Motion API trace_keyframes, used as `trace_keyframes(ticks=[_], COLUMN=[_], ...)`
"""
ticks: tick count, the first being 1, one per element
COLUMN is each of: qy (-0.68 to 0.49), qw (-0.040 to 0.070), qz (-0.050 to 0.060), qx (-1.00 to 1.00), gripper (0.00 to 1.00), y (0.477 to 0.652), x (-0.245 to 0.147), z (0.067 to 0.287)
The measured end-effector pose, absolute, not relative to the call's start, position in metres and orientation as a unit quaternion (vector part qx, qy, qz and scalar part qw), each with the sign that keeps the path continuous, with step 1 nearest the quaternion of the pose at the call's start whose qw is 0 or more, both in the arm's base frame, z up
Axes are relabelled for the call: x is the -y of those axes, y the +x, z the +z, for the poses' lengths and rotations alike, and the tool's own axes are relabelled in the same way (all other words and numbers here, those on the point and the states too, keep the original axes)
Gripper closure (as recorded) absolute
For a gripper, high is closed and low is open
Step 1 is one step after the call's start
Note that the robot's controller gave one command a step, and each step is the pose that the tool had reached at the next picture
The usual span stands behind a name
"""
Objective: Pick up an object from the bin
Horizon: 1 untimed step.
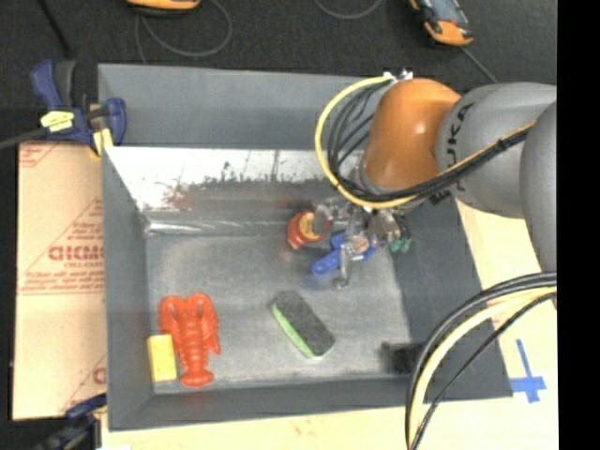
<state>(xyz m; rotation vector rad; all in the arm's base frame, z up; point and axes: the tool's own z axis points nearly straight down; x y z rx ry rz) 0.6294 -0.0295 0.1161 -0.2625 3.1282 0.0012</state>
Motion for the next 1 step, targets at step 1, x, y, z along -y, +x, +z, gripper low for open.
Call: trace_keyframes(ticks=[1], qy=[-0.158], qw=[0.002], qz=[-0.001], qx=[-0.987], gripper=[0.0], y=[0.6373], x=[0.0343], z=[0.1151])
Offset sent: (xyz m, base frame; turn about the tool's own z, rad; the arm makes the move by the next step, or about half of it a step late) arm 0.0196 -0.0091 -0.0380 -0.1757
